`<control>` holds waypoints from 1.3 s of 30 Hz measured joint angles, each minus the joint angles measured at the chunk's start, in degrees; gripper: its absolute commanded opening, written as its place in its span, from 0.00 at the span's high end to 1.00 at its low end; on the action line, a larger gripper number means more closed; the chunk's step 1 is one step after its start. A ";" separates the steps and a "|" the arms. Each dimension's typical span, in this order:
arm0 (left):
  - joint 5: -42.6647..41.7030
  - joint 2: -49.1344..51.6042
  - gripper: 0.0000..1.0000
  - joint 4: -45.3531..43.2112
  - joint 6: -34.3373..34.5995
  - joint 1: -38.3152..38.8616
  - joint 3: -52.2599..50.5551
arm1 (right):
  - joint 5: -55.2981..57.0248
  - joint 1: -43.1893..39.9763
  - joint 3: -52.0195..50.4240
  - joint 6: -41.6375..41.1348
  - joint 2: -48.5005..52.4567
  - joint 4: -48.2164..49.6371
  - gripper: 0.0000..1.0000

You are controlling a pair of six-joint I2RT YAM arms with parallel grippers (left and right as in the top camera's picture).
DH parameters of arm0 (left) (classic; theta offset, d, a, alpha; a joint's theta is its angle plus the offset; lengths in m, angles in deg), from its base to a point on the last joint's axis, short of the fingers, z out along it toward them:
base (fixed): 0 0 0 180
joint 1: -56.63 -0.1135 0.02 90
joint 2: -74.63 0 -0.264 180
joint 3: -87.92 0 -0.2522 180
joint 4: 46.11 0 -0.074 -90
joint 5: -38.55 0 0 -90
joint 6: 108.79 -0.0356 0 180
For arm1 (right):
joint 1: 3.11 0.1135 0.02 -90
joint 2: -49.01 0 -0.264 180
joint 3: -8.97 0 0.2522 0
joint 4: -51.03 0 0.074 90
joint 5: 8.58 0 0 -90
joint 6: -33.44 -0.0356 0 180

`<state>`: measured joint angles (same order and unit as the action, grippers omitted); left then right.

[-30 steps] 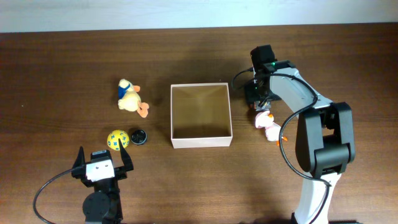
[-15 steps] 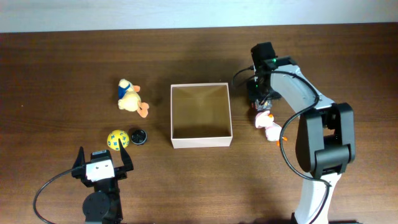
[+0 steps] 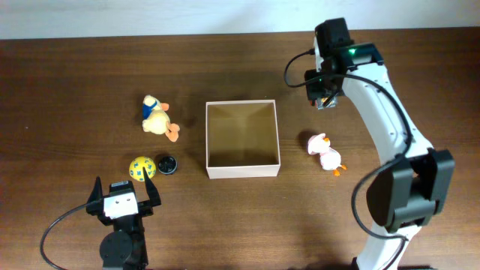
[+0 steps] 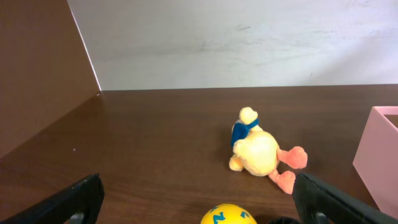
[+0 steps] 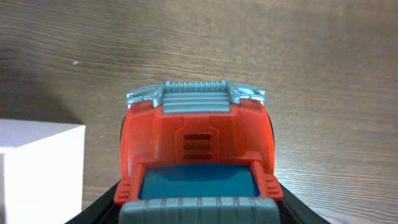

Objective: Pack container
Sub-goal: 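Carry the truck left and lower it into the box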

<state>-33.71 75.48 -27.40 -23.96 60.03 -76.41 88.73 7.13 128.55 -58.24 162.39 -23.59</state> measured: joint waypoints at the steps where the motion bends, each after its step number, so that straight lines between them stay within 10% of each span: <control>1: 0.00 0.00 0.01 0.00 0.00 0.00 0.00 | 0.00 0.39 0.52 0.85 -0.57 -0.52 0.46; 18: 0.00 0.00 0.01 0.00 0.00 0.00 0.00 | -0.28 24.68 2.40 18.78 -8.76 -4.28 0.60; 39: 0.00 0.00 0.01 0.00 0.00 0.00 0.00 | -5.70 26.10 2.40 39.43 -1.07 -6.03 0.64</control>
<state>-33.71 75.48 -27.40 -23.96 60.03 -76.41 83.02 33.23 130.95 -18.81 161.32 -29.62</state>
